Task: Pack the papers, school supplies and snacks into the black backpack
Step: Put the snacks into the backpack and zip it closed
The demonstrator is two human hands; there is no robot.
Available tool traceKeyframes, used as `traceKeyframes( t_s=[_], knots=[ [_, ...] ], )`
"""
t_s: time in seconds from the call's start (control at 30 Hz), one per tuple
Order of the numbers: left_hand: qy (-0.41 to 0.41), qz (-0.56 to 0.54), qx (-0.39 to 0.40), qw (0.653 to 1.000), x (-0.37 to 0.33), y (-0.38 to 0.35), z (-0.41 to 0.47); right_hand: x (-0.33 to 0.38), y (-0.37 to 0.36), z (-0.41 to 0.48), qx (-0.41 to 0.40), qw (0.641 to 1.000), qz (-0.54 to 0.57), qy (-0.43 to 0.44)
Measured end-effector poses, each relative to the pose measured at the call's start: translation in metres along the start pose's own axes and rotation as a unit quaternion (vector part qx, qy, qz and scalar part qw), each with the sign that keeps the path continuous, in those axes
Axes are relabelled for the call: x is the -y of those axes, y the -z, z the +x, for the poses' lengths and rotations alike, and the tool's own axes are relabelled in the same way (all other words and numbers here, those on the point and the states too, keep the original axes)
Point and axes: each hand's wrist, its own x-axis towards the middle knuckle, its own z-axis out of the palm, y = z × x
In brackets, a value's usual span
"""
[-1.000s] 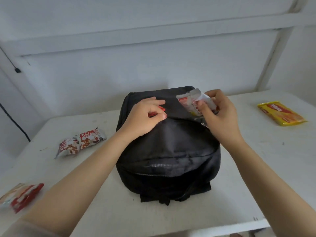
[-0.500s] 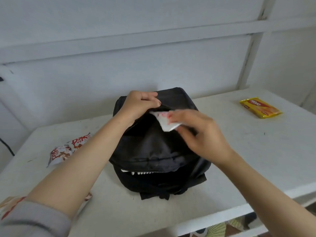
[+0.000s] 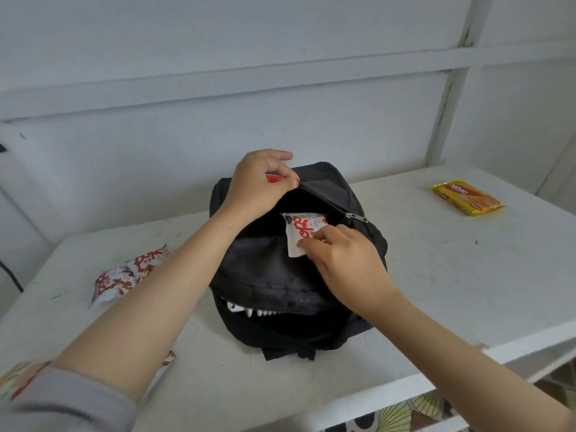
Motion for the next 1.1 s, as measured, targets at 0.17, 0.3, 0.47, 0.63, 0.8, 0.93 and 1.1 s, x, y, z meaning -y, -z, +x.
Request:
traceKeyframes(
  t_s=[0.17,0.3,0.47,0.63,0.8,0.93,1.1],
  knots=[
    [-0.027,0.016,-0.004,1.0,0.003,0.0,-0.003,0.015,-0.002,0.009,0.093,0.986,0.115,-0.074],
    [-0.048,0.039,-0.009,0.998,0.005,0.001,-0.003,0.015,-0.008,0.015,0.214,0.971,0.079,-0.066],
    [-0.063,0.033,-0.013,0.997,0.007,0.0,-0.003,0.008,-0.014,0.034,0.287,0.941,0.13,-0.122],
    [-0.078,0.055,-0.013,0.995,0.01,0.001,-0.002,0.012,-0.016,0.028,0.139,0.98,0.13,-0.055],
    [-0.109,0.058,-0.023,0.992,0.012,0.001,-0.003,0.01,-0.023,0.035,0.205,0.966,0.129,-0.092],
    [-0.132,0.066,-0.027,0.989,0.014,-0.001,-0.005,0.005,-0.03,0.047,0.264,0.944,0.137,-0.144],
    [-0.142,0.072,-0.042,0.986,0.012,-0.001,-0.005,0.002,-0.031,0.061,0.317,0.924,0.143,-0.162]
  ],
)
